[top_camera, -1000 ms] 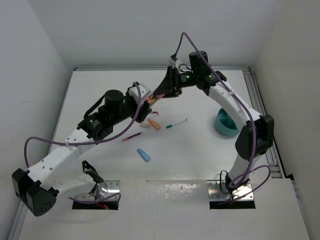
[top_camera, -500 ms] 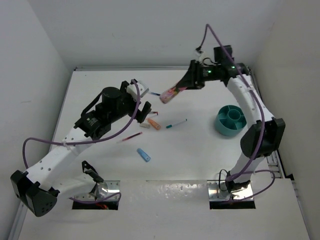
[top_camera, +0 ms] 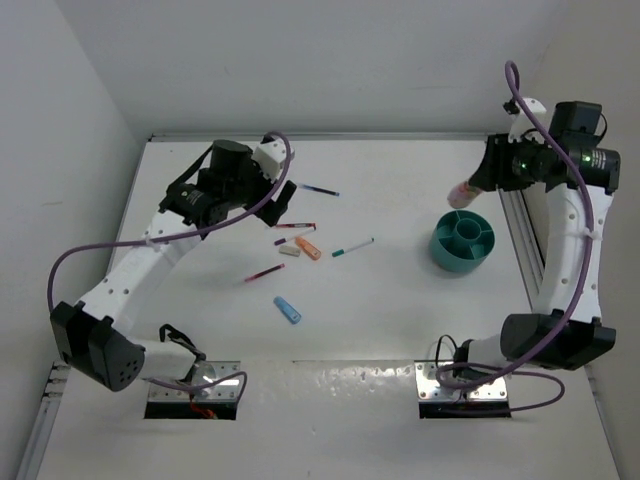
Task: Sort the stationery into containers
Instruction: Place the stationery in the storage box.
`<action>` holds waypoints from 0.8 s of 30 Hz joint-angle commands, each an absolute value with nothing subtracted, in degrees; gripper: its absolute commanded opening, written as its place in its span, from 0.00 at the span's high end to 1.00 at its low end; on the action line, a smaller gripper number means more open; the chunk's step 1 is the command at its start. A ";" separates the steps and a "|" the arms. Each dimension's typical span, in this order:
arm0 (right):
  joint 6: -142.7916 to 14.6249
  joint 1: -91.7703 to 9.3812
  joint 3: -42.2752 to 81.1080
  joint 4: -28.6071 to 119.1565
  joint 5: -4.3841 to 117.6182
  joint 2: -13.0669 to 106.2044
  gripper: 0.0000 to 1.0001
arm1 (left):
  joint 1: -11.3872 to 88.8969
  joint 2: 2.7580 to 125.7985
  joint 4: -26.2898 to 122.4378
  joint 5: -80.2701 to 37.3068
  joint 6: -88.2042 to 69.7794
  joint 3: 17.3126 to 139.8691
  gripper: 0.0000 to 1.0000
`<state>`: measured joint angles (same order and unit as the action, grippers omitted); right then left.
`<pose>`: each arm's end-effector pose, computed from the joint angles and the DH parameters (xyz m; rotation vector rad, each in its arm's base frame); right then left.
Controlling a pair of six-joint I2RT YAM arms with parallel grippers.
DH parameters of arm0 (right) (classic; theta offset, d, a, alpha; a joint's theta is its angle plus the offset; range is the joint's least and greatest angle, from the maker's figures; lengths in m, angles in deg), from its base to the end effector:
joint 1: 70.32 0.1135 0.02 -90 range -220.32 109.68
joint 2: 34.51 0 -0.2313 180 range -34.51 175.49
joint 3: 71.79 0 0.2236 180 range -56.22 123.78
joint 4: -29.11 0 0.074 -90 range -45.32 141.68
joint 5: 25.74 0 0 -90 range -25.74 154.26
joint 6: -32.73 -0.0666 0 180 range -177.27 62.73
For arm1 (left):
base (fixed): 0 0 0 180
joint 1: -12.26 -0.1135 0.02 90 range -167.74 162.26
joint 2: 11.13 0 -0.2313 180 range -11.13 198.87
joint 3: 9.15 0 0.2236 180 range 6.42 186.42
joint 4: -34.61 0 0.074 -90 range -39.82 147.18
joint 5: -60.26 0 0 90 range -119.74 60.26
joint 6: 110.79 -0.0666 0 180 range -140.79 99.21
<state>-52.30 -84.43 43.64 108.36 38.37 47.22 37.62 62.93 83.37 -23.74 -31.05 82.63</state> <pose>0.2656 -0.0368 0.3709 -0.0319 2.2944 0.3631 0.2587 -0.1303 0.3317 0.7082 1.9990 -0.2676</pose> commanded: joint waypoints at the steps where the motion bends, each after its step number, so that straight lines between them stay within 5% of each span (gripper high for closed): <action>1: -42.69 -86.84 44.24 112.61 46.23 49.51 1.00 | 36.08 63.84 86.31 -21.31 -29.32 84.56 0.00; 24: -41.45 -86.23 35.72 101.55 51.95 56.80 1.00 | 35.11 61.21 82.96 -23.50 -25.80 75.86 0.00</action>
